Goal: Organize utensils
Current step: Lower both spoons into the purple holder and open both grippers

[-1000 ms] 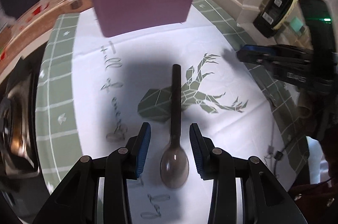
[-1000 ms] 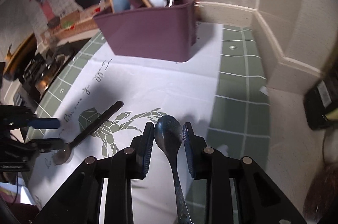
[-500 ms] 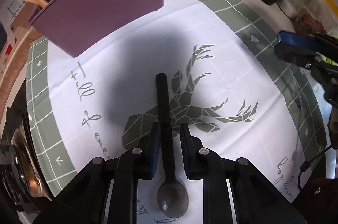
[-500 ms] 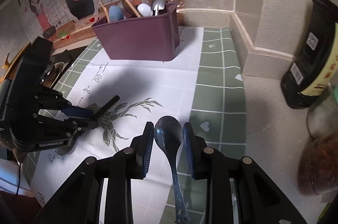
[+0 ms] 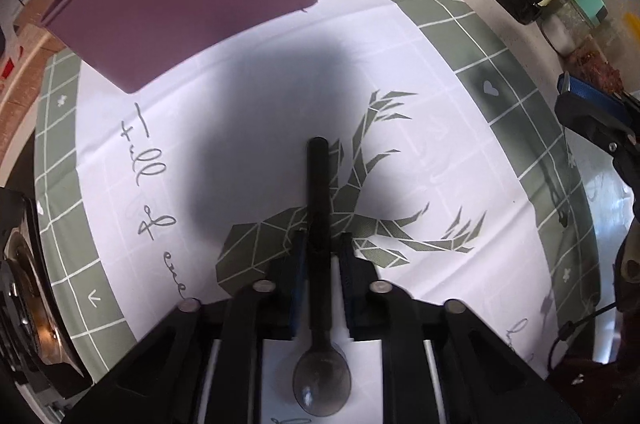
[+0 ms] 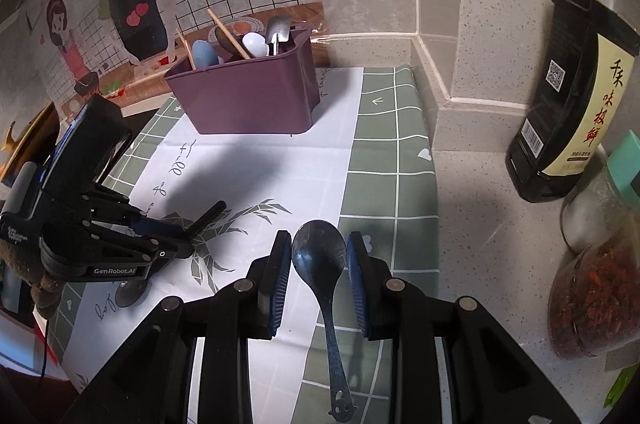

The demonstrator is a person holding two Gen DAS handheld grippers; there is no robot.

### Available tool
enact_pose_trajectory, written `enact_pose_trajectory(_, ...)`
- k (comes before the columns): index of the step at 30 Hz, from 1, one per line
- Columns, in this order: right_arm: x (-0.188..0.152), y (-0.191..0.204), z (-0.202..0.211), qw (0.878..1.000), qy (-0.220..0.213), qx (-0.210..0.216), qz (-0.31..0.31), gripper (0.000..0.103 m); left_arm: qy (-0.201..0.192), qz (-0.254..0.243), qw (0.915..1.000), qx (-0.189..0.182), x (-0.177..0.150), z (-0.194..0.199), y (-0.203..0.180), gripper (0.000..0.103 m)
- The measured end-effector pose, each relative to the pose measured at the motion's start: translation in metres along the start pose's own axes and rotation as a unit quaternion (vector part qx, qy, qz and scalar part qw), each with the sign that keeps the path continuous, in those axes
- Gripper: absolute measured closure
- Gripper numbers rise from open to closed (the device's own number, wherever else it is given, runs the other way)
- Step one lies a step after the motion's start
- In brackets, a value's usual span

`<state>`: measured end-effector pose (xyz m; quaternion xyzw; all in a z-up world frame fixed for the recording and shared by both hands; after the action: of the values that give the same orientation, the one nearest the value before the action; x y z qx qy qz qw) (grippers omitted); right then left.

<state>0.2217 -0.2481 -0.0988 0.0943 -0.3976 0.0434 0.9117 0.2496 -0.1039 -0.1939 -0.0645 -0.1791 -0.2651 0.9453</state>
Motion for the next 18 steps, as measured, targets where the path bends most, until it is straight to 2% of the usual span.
enact_pose_trajectory(4,0.003,0.003,-0.002,1.000,-0.003,0.006,-0.004,0.077,-0.032,0.039,0.9982,-0.033,-0.006,0.009,0.003,0.091)
enact_pose_trajectory(7,0.007,0.006,-0.003,1.000,-0.005,0.014,-0.007,0.077,-0.086,0.060,0.9937,-0.040,-0.005,0.032,0.005,0.091)
enact_pose_trajectory(12,0.016,0.009,-0.001,1.000,-0.009,0.026,-0.012,0.077,-0.196,0.103,0.9744,-0.040,0.013,0.090,0.022,0.091)
enact_pose_trajectory(18,0.032,0.014,0.006,0.998,-0.021,0.048,-0.030,0.077,-0.256,0.135,0.9563,-0.043,0.017,0.129,0.042,0.091)
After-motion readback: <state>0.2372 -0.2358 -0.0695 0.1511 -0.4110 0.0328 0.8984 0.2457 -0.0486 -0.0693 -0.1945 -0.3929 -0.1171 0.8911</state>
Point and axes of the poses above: each gripper's, at about its wrist camera, not at the fingertips, and z roughly against the way its jaws point, y to its left, x to its top, the point moved 10 cm from there along -z, roughly the way its jaws point, and after that the axes turned 8 degrees about -y, right-handed, at the moved point
